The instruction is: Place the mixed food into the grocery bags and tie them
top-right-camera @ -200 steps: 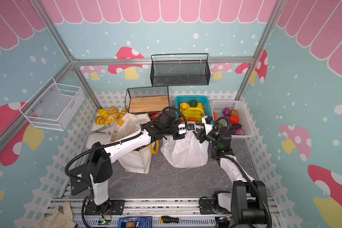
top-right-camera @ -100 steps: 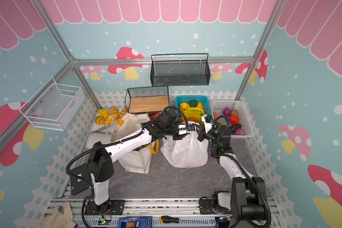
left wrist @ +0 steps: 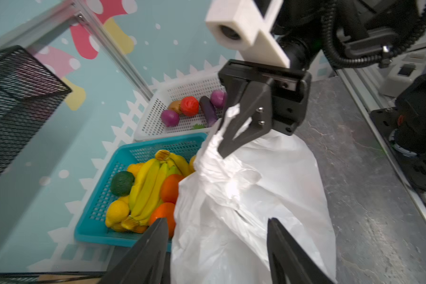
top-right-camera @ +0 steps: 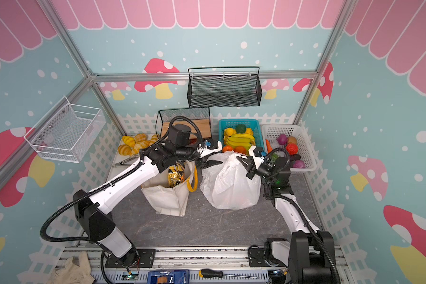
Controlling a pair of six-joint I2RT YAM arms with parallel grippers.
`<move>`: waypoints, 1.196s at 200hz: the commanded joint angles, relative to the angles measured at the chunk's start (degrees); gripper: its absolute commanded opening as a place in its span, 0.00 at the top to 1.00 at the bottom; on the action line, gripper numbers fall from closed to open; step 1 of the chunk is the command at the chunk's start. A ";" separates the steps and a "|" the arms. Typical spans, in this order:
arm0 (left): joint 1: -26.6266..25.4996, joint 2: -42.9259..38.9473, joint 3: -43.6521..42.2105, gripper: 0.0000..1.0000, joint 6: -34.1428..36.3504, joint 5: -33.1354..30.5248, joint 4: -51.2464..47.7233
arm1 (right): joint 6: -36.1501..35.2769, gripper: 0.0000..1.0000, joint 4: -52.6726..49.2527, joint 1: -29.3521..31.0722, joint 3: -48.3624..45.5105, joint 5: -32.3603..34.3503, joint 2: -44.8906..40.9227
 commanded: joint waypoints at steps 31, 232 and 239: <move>-1.15 8.45 6.57 0.28 -2.60 1.91 -1.28 | 3.49 1.00 7.84 0.20 -2.49 -5.69 -1.73; -4.12 14.46 11.00 1.00 7.20 -5.03 -2.83 | -8.87 0.64 -1.27 0.63 -4.01 4.68 -4.37; -4.21 14.37 10.84 1.00 7.16 -4.98 -2.87 | -9.46 0.62 -1.21 0.71 -4.25 4.77 -4.23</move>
